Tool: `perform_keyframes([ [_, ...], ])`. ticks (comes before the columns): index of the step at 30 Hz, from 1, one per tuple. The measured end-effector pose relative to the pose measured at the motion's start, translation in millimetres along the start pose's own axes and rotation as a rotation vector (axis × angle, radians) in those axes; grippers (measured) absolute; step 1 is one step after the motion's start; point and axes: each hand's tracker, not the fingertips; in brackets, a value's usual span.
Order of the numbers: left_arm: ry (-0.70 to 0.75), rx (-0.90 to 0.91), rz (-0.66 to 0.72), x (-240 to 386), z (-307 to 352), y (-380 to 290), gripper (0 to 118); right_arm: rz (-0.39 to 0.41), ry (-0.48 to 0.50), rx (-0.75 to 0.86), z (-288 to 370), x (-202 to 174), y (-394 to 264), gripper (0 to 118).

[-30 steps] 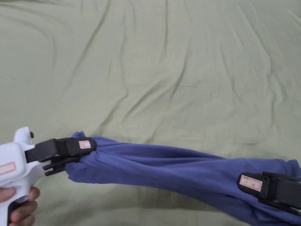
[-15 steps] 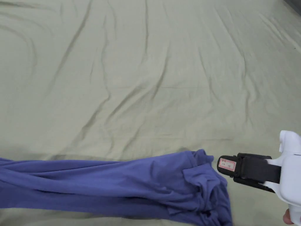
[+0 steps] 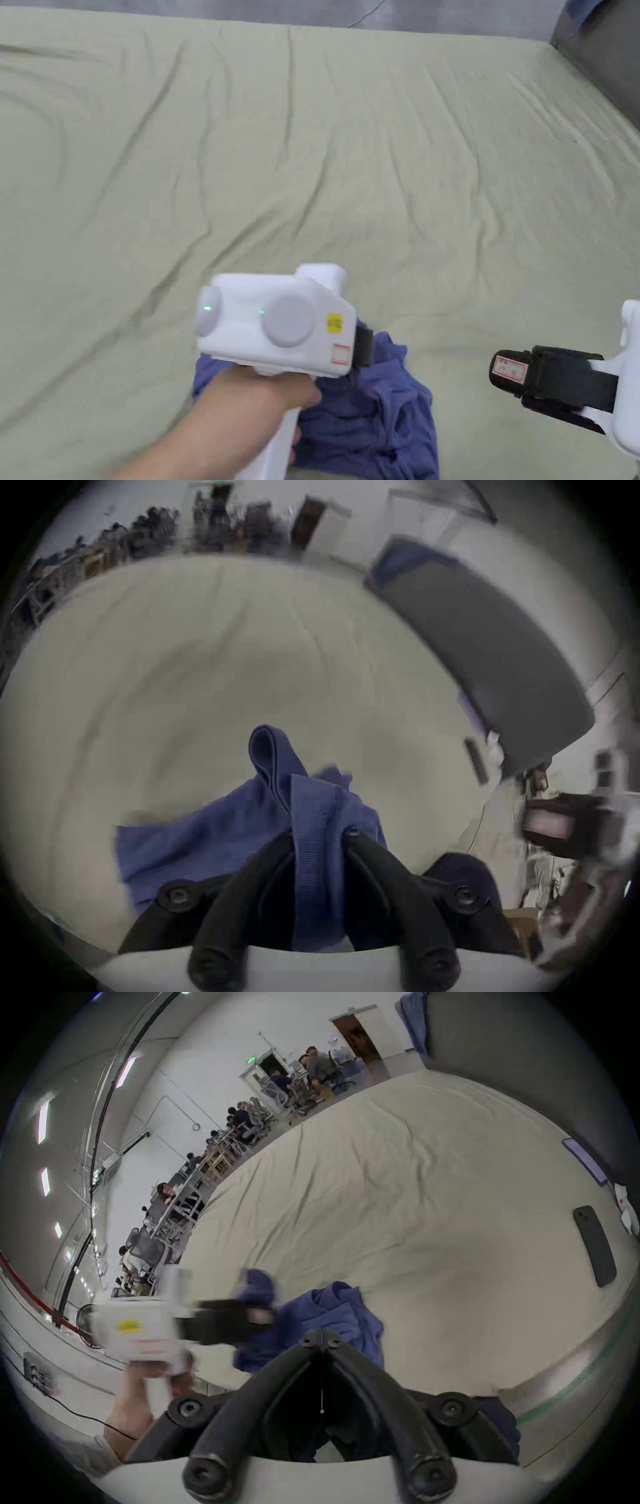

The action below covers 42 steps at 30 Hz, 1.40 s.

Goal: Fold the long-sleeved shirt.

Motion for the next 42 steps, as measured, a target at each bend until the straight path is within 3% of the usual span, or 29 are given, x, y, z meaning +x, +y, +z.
perform_keyframes([
  [3,0.073,-0.137,-0.002,14.8,-63.2,-8.9,10,-0.006,-0.011,0.009,10.2,8.9,-4.9,0],
  [5,0.061,-0.026,-0.025,19.9,-67.7,-10.6,18,-0.008,-0.03,0.008,13.8,20.1,-7.8,0],
  [6,0.067,0.008,-0.039,24.2,-58.7,-9.4,32,-0.008,-0.036,0.004,14.5,24.9,-9.3,0],
  [7,0.015,0.011,-0.029,24.6,-51.0,-6.5,66,-0.011,-0.037,0.0,14.6,28.9,-10.7,0],
  [8,-0.078,0.033,0.004,22.5,-37.4,-6.0,92,-0.02,-0.034,-0.003,14.4,33.2,-12.3,0],
  [9,-0.163,0.059,0.049,21.8,-20.6,-7.9,109,-0.038,-0.024,-0.004,13.8,37.5,-13.3,0],
  [10,-0.214,0.096,0.083,22.5,0.1,-8.3,114,-0.05,-0.007,-0.003,13.7,41.1,-14.3,0],
  [13,-0.351,0.299,0.18,4.6,70.9,-21.9,114,-0.108,0.062,0.01,15.7,51.4,-17.6,0],
  [15,-0.336,0.364,0.251,-14.0,109.5,-30.2,112,-0.149,0.111,0.01,16.5,57.5,-18.1,0],
  [16,-0.296,0.372,0.28,-25.4,122.4,-32.9,97,-0.158,0.124,0.01,16.7,59.5,-17.7,0],
  [17,-0.199,0.378,0.303,-35.3,130.7,-38.3,56,-0.16,0.129,0.012,16.8,60.8,-17.8,0],
  [18,-0.07,0.387,0.277,-35.6,135.9,-41.4,0,-0.154,0.123,0.012,15.9,60.3,-17.5,0],
  [19,0.105,0.389,0.213,-29.9,130.7,-43.4,0,-0.149,0.12,0.011,14.8,59.6,-17.0,0],
  [20,0.379,0.352,0.077,-21.6,118.7,-44.0,0,-0.141,0.112,0.01,13.2,59.2,-16.4,0],
  [21,0.515,0.314,-0.012,-16.9,99.1,-48.3,0,-0.14,0.109,0.008,11.5,59.8,-16.2,0],
  [22,0.463,0.254,-0.074,-16.7,79.2,-47.4,0,-0.141,0.11,0.008,11.1,60.4,-16.3,0],
  [24,0.199,0.069,-0.082,-1.7,35.9,-49.9,0,-0.158,0.118,0.014,11.4,62.2,-17.0,0],
  [27,0.173,-0.041,-0.221,35.3,-19.7,-55.4,0,-0.173,0.107,0.018,15.5,64.5,-18.3,0],
  [30,0.192,-0.008,-0.288,72.1,-46.9,-57.3,0,-0.166,0.062,0.02,22.1,68.1,-19.8,0],
  [32,0.119,-0.002,-0.318,92.5,-48.7,-51.9,0,-0.162,0.035,0.022,27.4,70.9,-19.7,0],
  [35,-0.189,-0.064,-0.202,107.8,-38.8,-48.1,0,-0.164,-0.018,0.041,35.2,72.2,-16.8,0],
  [39,-0.298,0.091,-0.109,84.6,24.1,-49.7,0,-0.117,-0.082,0.075,39.0,63.2,-8.8,0],
  [42,-0.312,0.201,0.013,21.9,84.6,-50.7,0,0.004,-0.085,0.041,24.8,41.0,-2.0,0],
])
